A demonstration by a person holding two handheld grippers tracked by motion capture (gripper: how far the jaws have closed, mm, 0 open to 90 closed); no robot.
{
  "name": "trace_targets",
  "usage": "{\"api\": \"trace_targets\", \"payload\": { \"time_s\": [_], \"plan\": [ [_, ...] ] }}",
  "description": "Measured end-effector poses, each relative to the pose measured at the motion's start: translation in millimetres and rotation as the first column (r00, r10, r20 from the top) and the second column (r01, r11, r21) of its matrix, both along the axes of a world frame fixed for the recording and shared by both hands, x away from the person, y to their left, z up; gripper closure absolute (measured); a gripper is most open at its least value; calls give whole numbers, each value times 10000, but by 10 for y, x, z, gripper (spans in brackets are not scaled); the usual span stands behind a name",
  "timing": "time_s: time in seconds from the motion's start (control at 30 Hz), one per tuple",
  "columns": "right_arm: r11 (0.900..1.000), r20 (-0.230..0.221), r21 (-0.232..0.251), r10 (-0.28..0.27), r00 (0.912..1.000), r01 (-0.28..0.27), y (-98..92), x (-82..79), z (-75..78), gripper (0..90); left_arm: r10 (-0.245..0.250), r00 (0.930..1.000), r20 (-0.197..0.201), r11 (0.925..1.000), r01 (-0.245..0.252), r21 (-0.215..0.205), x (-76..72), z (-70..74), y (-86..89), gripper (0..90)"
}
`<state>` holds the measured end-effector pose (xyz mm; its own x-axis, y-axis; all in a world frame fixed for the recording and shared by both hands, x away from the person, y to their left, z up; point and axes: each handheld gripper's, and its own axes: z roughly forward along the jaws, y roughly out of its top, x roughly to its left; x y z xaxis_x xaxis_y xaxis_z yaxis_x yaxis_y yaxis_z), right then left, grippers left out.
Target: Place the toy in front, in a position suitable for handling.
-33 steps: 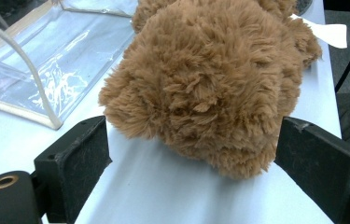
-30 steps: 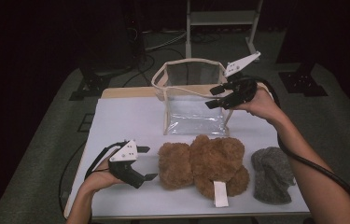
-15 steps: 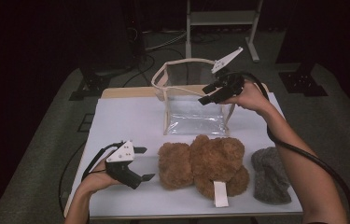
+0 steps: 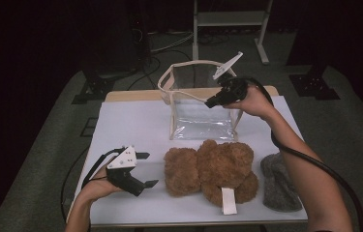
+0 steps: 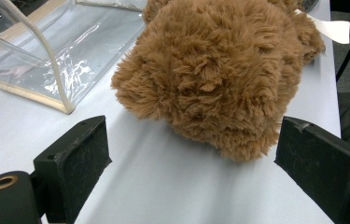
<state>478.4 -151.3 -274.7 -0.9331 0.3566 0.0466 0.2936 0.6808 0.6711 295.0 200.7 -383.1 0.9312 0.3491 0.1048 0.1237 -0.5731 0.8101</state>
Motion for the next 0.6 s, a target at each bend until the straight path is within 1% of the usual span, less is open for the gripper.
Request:
{"api": "trace_targets", "payload": {
  "time_s": [0.03,0.1,0.13,0.33,0.4,0.5,0.6],
  "plan": [
    [9999,-46,-11,102,9999,-102,-6,-17,-1,871,-13,10000,-4,10000,13,6,0,1,0,91],
    [9999,-39,18,119,9999,-119,-14,-50,-4,872,-29,10000,-10,10000,29,20,2,2,-3,91],
    [10000,-148,56,80,9999,-79,-13,-67,-4,872,-59,10000,-16,10000,59,26,4,1,-5,91],
    [9986,-237,192,503,9985,-498,3,-202,3,871,-8,10000,-7,10000,8,30,5,8,10,91],
    [9974,-323,191,694,9971,-688,24,-266,7,871,20,10000,35,10000,-20,2,2,16,15,90],
    [9958,-328,191,904,9954,-899,32,-335,14,871,5,10000,59,10000,-6,22,-2,21,19,91],
    [9942,-524,196,1064,9929,-1055,32,-406,21,871,0,10000,46,10000,0,6,-7,24,18,91]
  ]
}}
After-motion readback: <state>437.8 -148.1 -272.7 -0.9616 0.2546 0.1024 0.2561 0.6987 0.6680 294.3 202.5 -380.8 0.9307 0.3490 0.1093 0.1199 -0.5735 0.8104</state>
